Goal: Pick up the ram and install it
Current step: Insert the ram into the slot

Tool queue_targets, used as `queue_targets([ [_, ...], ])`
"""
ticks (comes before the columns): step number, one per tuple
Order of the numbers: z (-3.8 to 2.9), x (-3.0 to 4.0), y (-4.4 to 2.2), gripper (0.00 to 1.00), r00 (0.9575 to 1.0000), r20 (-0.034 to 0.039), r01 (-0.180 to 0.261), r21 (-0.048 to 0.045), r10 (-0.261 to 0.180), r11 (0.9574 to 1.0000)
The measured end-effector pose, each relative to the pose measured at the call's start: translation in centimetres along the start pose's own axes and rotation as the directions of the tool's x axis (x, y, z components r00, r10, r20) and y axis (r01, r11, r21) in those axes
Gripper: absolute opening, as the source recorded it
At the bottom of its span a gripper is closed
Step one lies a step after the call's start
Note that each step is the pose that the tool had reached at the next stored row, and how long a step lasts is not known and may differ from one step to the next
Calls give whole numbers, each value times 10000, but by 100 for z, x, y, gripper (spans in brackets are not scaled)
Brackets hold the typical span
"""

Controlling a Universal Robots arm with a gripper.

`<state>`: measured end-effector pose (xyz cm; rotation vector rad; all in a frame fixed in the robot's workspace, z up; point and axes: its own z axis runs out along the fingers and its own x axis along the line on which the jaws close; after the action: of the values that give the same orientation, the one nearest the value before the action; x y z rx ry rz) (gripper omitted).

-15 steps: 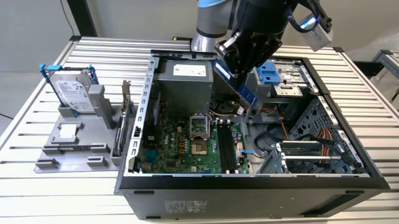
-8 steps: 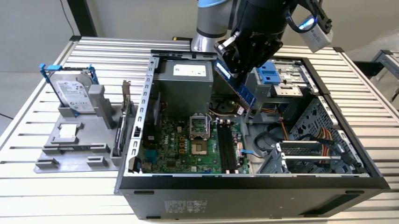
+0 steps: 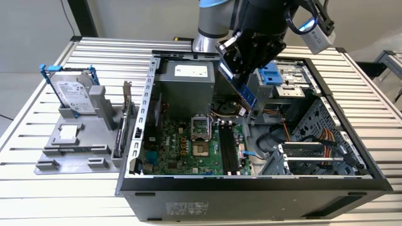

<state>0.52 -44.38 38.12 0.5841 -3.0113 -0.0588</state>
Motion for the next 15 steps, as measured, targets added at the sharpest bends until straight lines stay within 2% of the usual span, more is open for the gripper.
queue_targets([
  [2, 1, -3, -2, 0, 10000, 21, -56, -2, 56, 10000],
  [12, 1, -4, -2, 0, 10000, 24, -77, -2, 77, 10000],
  [15, 1, -4, -3, 0, 9999, 86, -82, -2, 82, 10000],
])
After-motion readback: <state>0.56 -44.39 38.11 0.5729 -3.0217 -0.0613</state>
